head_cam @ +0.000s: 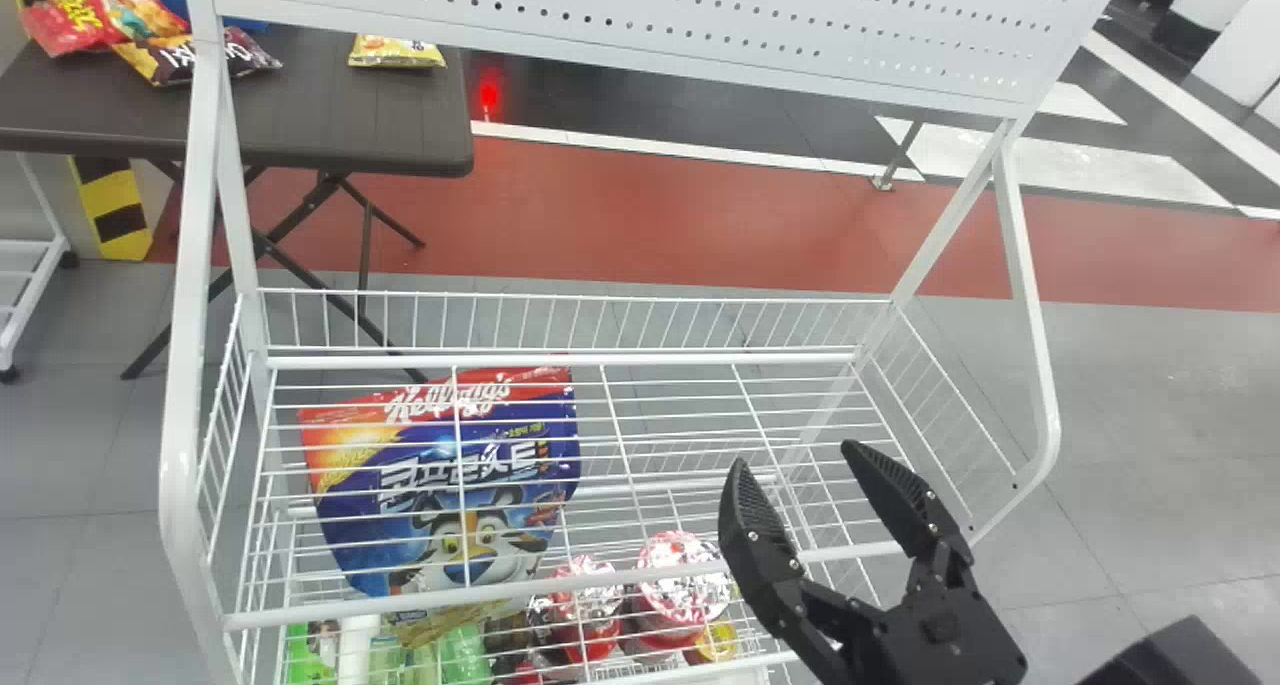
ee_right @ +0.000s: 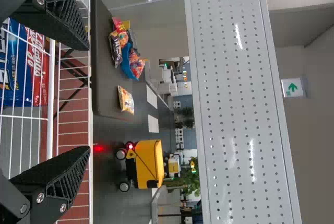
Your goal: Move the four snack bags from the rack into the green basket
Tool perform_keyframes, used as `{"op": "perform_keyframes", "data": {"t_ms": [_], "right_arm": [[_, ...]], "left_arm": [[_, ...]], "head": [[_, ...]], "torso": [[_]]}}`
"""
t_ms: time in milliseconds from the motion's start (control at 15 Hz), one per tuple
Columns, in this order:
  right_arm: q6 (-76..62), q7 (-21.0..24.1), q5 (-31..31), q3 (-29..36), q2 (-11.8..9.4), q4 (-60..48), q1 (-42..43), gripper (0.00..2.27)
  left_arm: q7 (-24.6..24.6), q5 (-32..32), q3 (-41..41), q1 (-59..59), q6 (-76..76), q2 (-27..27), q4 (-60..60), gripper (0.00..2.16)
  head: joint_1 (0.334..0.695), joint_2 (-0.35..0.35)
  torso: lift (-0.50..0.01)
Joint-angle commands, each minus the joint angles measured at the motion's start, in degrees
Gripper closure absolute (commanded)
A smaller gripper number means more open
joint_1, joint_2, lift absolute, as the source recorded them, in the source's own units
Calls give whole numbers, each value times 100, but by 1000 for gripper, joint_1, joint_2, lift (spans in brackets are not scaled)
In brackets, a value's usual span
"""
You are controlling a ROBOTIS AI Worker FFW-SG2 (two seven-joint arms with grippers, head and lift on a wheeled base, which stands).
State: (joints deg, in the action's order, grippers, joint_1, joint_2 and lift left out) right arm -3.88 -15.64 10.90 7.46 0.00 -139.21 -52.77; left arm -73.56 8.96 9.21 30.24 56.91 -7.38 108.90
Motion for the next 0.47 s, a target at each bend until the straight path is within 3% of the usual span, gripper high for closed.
{"op": "perform_keyframes", "data": {"t_ms": [0,400], "right_arm": [[-20,0,9,1,5,-1,3,157],[-20,0,61,1,5,-1,12,154]], "left_arm": [[0,-8,2,0,0,0,0,1851],[9,-17,-7,17,0,9,0,1851]], "head": [[695,-350],[695,-350]], "torso": [[0],[0]]}}
